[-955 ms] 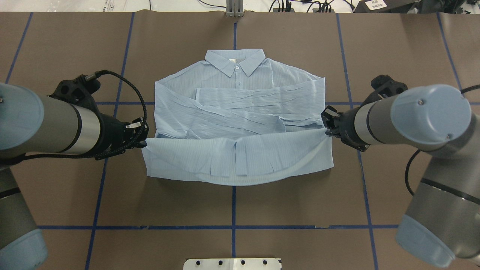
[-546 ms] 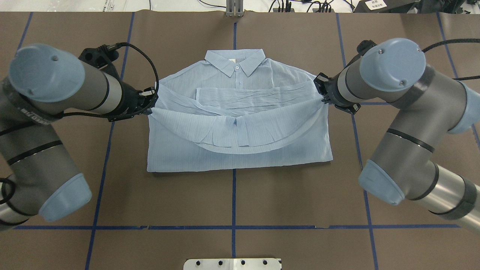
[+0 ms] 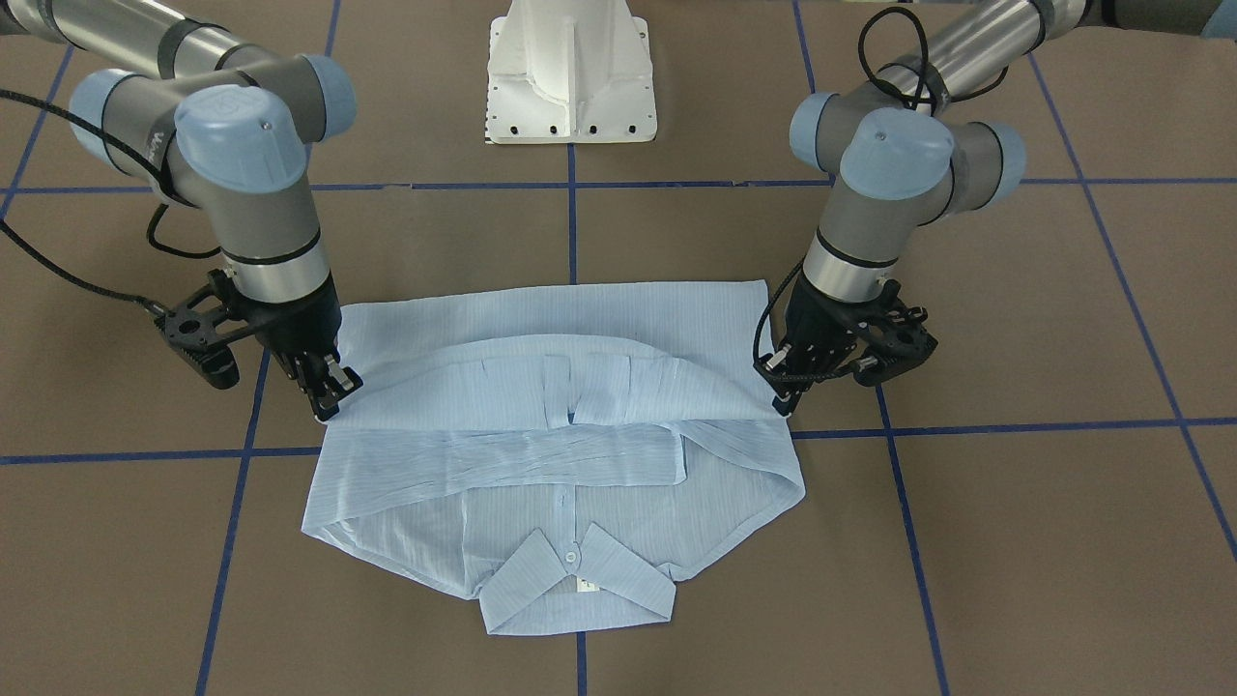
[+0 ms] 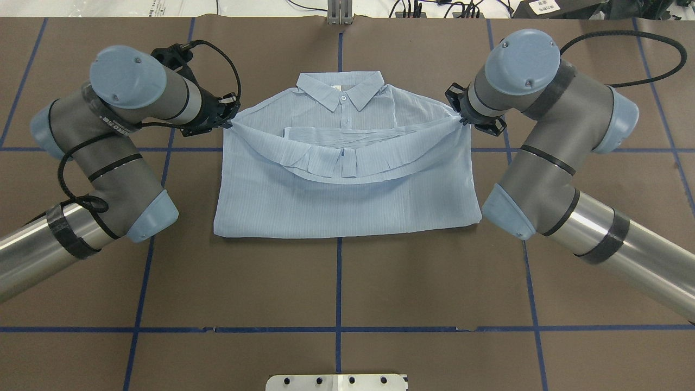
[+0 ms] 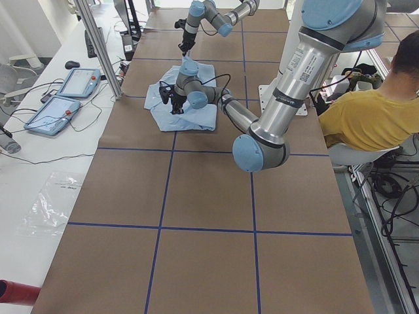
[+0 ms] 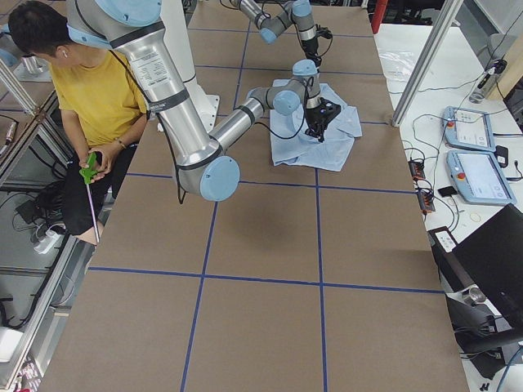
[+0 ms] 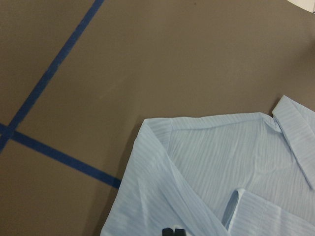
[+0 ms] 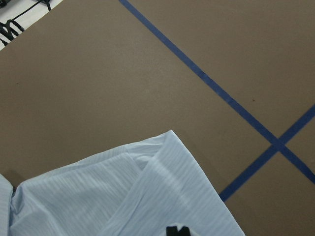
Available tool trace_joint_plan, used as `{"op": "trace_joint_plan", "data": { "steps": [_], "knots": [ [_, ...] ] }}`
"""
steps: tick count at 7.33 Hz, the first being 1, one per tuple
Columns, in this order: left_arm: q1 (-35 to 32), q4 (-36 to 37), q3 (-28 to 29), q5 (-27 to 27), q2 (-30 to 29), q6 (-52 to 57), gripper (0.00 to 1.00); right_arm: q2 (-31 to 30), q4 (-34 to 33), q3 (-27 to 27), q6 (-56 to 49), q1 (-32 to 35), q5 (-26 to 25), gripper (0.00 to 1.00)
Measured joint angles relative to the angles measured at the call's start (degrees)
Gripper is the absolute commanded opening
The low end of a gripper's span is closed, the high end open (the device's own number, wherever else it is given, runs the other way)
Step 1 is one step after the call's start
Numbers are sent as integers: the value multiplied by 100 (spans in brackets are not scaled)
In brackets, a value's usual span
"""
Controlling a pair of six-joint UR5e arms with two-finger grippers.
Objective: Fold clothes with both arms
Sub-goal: 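Lay the hem just below the collar and open both grippers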
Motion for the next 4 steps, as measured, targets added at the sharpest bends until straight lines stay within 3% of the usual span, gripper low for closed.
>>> {"op": "trace_joint_plan", "data": {
  "steps": [4],
  "knots": [
    [-185,-602,950,8,-353,234,0,460,539,-1187,-96,234,58,0]
  ]
}}
